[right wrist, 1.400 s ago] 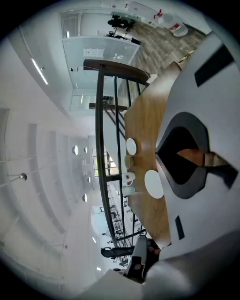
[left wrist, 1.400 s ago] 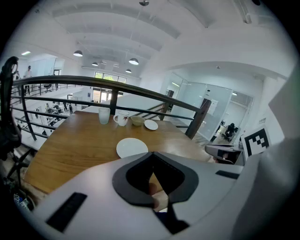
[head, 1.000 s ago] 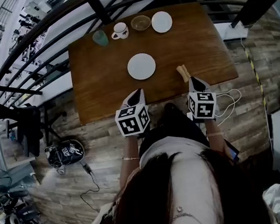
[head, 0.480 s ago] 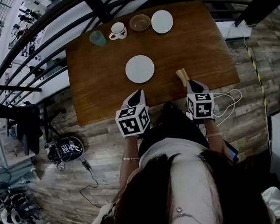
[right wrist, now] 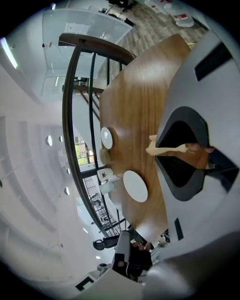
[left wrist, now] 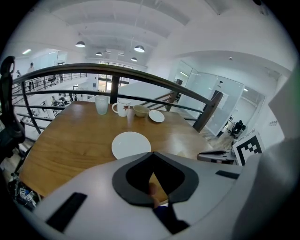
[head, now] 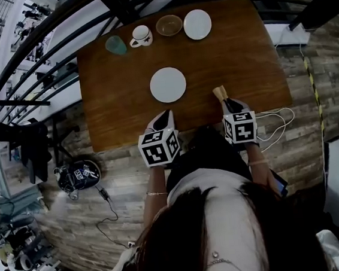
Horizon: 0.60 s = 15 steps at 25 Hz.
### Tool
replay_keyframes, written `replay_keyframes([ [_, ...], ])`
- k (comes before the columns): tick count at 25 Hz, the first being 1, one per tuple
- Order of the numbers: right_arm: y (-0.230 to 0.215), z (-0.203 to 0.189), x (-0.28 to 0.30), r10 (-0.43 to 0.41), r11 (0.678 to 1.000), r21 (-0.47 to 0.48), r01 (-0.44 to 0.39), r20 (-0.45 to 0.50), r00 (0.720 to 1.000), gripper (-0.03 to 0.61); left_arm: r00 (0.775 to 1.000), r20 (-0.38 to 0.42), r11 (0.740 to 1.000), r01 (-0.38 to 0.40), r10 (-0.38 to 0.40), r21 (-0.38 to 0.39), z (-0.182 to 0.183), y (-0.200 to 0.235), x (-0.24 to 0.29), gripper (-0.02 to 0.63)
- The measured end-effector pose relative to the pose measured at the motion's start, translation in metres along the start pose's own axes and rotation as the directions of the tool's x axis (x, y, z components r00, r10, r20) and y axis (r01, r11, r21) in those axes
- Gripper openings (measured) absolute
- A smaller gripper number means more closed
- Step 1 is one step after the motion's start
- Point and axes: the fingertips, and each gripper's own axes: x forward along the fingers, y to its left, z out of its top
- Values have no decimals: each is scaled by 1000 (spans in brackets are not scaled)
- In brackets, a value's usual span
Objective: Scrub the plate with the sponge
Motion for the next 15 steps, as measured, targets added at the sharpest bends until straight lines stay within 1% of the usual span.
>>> replay_keyframes([
  [4,-1,-3,15,38,999,1,-38,-49,998,115,1000,-17,1000,-17,17,-9,2,1,9,12],
  [11,-4,-19,35,58,998,-13,-60,-129,990,147,998,-50,999,-44,43,-18,-5,5,16,11],
  [15,-9,-27,44,75,997,-4,-77,-160,984,147,996,-62,998,-59,57,-26,-7,3,22,11],
])
